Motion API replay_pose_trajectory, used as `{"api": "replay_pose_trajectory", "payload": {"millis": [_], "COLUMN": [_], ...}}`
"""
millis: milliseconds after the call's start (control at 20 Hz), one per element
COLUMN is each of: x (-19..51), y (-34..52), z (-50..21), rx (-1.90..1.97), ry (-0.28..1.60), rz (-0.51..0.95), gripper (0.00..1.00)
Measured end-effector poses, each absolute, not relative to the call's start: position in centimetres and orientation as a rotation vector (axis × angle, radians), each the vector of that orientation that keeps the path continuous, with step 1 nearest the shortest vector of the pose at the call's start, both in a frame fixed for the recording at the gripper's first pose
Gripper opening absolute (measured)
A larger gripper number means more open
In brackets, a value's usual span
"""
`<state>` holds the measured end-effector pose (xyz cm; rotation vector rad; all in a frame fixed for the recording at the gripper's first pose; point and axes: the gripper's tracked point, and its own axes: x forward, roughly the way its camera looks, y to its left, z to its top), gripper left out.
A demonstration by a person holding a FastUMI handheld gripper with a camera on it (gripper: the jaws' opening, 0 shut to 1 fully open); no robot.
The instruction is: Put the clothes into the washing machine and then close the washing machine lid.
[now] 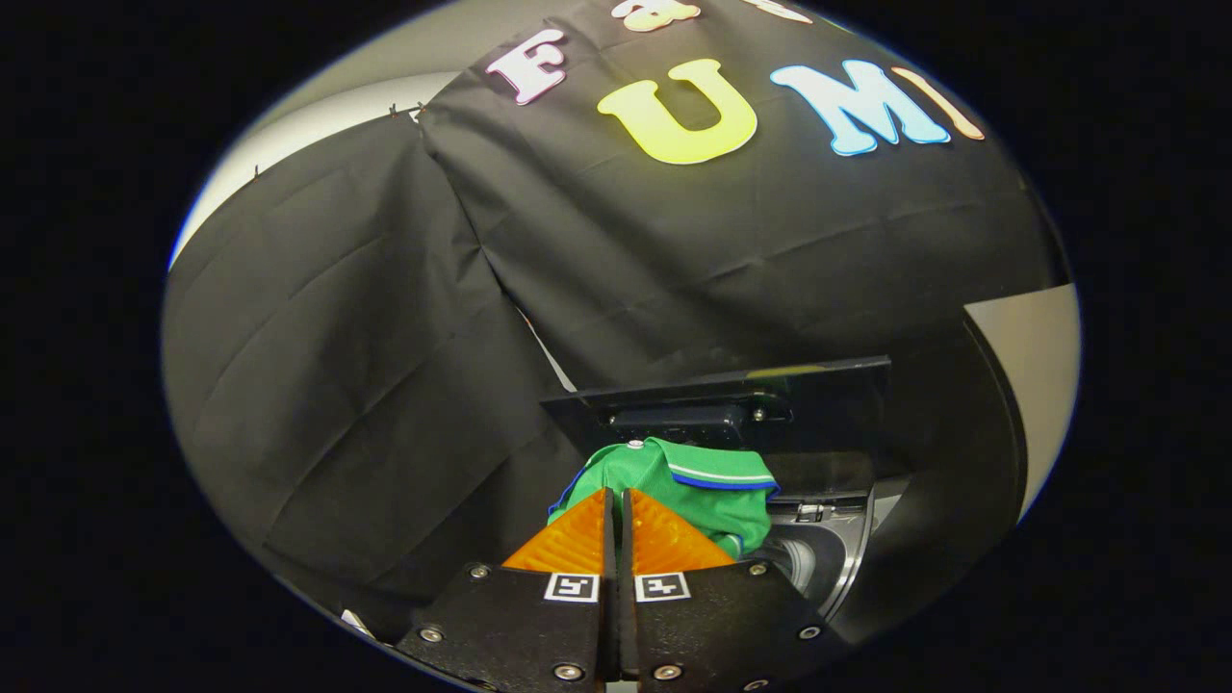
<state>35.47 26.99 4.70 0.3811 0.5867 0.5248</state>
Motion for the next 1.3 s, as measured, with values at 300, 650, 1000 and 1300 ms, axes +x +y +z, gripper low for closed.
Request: {"api": "replay_pose_trajectory", "payload": {"millis": [300,650,1000,1300], "x": [35.9,35.8,35.1,35.1], "y": [28.3,27.9,28.9,28.5], "z": [-0.5,-6.0,-9.6,-9.6], "rx": [0.299,0.217,0.192,0.142], "ry": [0.633,0.687,0.726,0.689], "rz": [0.469,0.386,0.376,0.332], "gripper": [0.0,0.0,0.04,0.98]}}
